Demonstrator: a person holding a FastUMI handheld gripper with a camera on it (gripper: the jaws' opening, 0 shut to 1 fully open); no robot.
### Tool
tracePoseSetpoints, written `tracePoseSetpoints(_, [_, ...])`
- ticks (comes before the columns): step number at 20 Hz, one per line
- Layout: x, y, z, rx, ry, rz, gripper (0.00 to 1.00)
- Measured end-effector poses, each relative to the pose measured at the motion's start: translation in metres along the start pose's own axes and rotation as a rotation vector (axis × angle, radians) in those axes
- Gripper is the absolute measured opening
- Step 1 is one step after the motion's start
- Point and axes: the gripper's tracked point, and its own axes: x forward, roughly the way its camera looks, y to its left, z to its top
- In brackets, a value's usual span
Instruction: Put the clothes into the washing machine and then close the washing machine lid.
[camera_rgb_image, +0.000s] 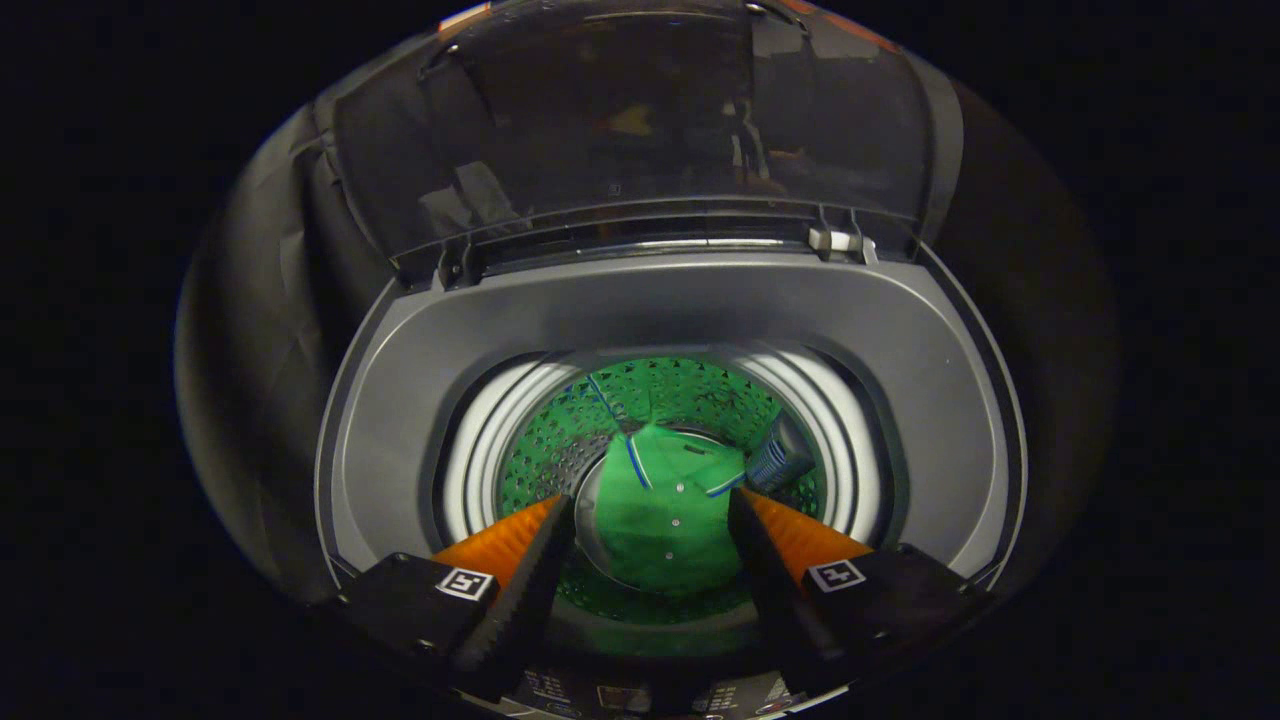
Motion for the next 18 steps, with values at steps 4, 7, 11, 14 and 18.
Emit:
tracePoseSetpoints(4, [-0.005,-0.001,0.002,0.019,-0.011,0.0,0.99])
tracePoseSetpoints(7, [-0.007,-0.003,0.0,0.032,-0.012,-0.007,0.99])
tracePoseSetpoints(11, [-0.019,0.001,0.006,0.039,-0.048,0.01,0.99])
tracePoseSetpoints(14, [-0.051,0.008,0.024,0.066,-0.141,0.036,0.99])
tracePoseSetpoints(18, [-0.115,0.008,0.071,0.013,-0.32,0.064,0.99])
